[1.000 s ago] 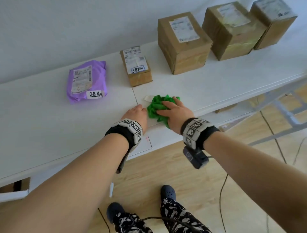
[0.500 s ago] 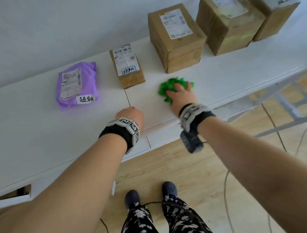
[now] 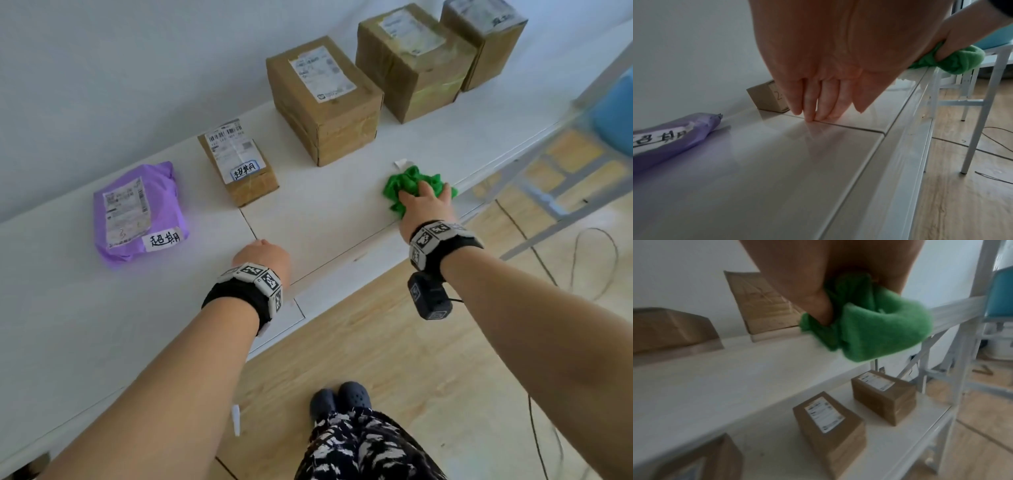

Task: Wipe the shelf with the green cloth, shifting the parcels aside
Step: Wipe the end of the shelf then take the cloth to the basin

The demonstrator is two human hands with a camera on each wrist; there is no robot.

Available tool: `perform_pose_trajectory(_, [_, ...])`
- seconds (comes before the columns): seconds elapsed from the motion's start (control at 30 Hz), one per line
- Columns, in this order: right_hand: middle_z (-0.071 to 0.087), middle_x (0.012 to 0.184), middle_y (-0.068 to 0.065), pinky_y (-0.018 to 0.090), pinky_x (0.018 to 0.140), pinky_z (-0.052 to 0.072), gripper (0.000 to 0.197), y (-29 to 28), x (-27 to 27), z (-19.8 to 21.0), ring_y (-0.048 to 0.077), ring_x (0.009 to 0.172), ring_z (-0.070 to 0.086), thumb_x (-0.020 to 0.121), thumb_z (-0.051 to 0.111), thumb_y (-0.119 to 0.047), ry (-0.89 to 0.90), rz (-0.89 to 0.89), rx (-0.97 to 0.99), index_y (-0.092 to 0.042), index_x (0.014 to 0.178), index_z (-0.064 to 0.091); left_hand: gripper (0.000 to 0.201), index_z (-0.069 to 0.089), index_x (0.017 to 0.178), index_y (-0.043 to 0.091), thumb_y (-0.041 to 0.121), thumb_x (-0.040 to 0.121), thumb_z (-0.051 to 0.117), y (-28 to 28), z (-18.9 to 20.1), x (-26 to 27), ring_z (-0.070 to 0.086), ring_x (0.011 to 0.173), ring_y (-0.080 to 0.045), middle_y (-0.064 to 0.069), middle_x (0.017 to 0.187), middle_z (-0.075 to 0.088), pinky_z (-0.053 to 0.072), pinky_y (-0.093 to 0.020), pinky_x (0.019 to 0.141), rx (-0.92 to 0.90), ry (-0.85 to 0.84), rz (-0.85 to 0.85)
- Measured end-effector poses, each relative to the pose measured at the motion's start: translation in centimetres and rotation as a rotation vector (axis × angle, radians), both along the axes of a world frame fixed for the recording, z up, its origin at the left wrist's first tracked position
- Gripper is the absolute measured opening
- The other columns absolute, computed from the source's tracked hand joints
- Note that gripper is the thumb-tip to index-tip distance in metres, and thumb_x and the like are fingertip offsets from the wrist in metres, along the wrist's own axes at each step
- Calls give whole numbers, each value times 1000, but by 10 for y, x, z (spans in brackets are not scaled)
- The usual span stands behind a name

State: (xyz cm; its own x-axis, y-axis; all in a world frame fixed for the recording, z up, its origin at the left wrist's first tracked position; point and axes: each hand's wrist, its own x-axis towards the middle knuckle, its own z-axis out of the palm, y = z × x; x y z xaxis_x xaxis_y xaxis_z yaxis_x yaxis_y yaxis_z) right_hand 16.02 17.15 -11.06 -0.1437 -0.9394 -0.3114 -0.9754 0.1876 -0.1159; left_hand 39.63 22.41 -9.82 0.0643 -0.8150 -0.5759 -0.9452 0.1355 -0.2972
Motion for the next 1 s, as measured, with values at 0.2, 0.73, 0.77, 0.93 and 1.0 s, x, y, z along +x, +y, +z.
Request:
perform_pose_trajectory(0.2, [17, 158, -5, 52, 118, 22, 64, 64, 77, -14, 38, 147, 0, 90, 50, -14, -5, 454, -41, -40, 145, 30, 32, 62, 117, 8, 12, 93, 41, 2, 1, 7, 58, 114, -29, -12, 126, 58, 48, -35, 91, -44, 77, -3])
perform_pose_trajectory(0.73, [21, 156, 0, 57, 114, 26, 60, -30, -79, 0, 45, 145, 3, 91, 49, -12, 13, 226, 63, -36, 144, 35, 38, 47, 126, 3, 26, 96, 39, -48, 6, -141, 41, 127, -26, -12, 134, 45, 34, -36, 109, -190, 295, -25])
perform_pose_trajectory(0.77, [19, 157, -3, 56, 114, 26, 61, -27, -84, -3, 43, 146, 0, 92, 49, -12, -9, 302, 42, -39, 144, 33, 37, 48, 124, 3, 25, 96, 39, -58, 7, -157, 42, 126, -25, -12, 133, 46, 34, -36, 108, -188, 309, -18])
perform_pose_trajectory(0.93, [20, 158, -8, 50, 115, 27, 52, -69, -161, -1, 33, 149, 1, 97, 45, -19, -46, 468, 1, -45, 141, 35, 36, 49, 122, 4, 27, 95, 42, -100, 9, -229, 42, 125, -26, -11, 131, 46, 34, -36, 107, -169, 347, -11])
perform_pose_trajectory(1.0, [19, 157, -9, 52, 112, 32, 54, -97, -194, 2, 31, 149, 1, 96, 45, -17, -61, 392, 14, -45, 141, 36, 40, 46, 126, 4, 29, 95, 43, -114, 6, -250, 39, 129, -26, -11, 137, 42, 32, -36, 109, -155, 330, -4])
